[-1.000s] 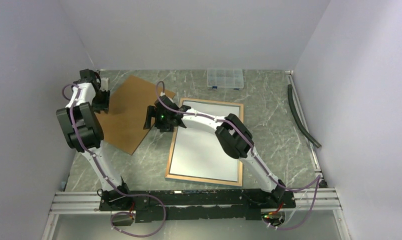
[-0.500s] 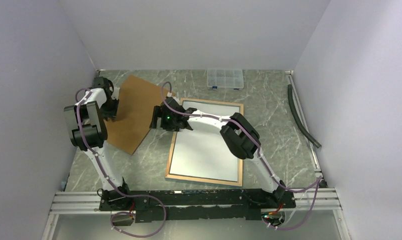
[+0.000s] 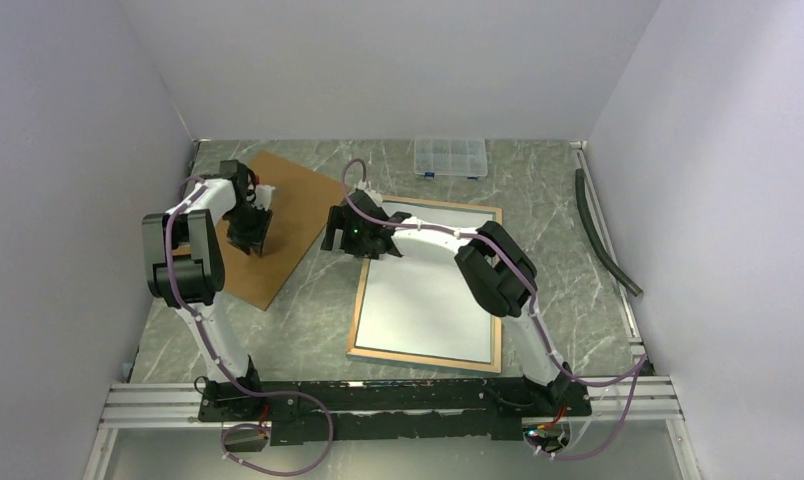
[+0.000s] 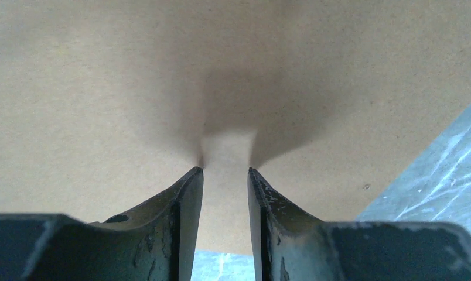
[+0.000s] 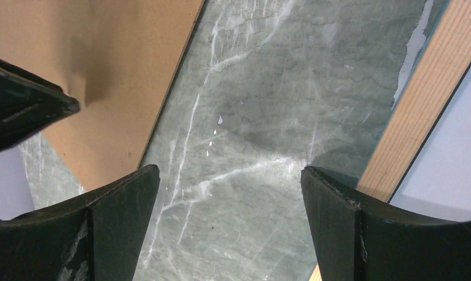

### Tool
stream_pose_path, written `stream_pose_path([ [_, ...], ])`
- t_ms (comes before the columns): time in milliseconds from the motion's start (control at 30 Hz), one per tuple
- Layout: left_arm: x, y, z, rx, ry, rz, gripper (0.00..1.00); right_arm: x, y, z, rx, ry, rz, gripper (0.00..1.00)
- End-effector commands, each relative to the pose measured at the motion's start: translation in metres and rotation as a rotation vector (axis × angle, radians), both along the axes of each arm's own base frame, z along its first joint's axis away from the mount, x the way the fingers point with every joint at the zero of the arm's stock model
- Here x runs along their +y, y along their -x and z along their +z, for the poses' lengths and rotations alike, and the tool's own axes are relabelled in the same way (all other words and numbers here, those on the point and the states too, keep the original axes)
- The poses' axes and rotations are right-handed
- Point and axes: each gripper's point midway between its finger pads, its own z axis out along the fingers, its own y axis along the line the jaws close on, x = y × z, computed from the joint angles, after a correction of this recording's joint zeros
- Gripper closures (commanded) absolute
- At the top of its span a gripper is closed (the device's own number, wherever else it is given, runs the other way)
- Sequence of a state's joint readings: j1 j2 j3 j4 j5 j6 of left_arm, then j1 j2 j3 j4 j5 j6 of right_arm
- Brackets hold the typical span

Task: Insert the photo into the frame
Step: Move the photo frame to the center of the board, then move the photo frame item to the center of the board.

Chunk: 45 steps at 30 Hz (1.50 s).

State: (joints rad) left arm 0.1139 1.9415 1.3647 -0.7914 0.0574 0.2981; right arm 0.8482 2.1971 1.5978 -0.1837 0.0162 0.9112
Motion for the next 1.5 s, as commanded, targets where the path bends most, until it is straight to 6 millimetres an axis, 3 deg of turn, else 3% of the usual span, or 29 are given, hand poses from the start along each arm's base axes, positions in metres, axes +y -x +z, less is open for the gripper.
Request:
stream_pose_path([
  [0, 0.034, -0.039, 0.052, -0.137, -0.132, 0.077, 0.59, -0.009, 0.005, -0.018, 0.025, 0.095, 0.002, 0.05],
  [100, 0.07, -0.084, 0.075, -0.242, -0.296, 0.172, 0.59, -0.004, 0.01, -0.016, 0.009, 0.09, 0.021, 0.04],
  [200, 0.091, -0.104, 0.065, -0.25, -0.388, 0.236, 0.6, -0.006, 0.017, -0.016, 0.001, 0.094, 0.038, 0.05],
  [333, 0.067, -0.111, 0.026, -0.194, -0.241, 0.245, 0.62, -0.012, 0.024, -0.014, -0.013, 0.095, 0.045, 0.05],
  [467, 0.048, -0.139, 0.012, -0.262, -0.161, 0.269, 0.58, -0.012, 0.029, -0.014, -0.022, 0.099, 0.059, 0.05],
  [600, 0.06, -0.167, 0.013, -0.315, -0.204, 0.366, 0.56, -0.01, 0.035, -0.015, -0.019, 0.105, 0.081, 0.06],
  [767, 0.083, -0.201, 0.029, -0.456, -0.253, 0.433, 0.55, -0.011, 0.039, -0.02, -0.009, 0.103, 0.083, 0.06],
  [867, 0.096, -0.215, 0.026, -0.48, -0.285, 0.459, 0.55, -0.011, 0.04, -0.023, -0.003, 0.102, 0.085, 0.06],
  [1000, 0.113, -0.223, 0.013, -0.48, -0.27, 0.566, 0.52, -0.013, 0.041, -0.025, 0.001, 0.111, 0.091, 0.07],
  [1167, 0.136, -0.224, 0.011, -0.503, -0.254, 0.622, 0.5, -0.018, 0.045, -0.032, 0.021, 0.114, 0.09, 0.07],
  [1467, 0.153, -0.215, -0.005, -0.49, -0.271, 0.654, 0.49, -0.011, 0.042, -0.035, 0.037, 0.095, 0.1, 0.09],
])
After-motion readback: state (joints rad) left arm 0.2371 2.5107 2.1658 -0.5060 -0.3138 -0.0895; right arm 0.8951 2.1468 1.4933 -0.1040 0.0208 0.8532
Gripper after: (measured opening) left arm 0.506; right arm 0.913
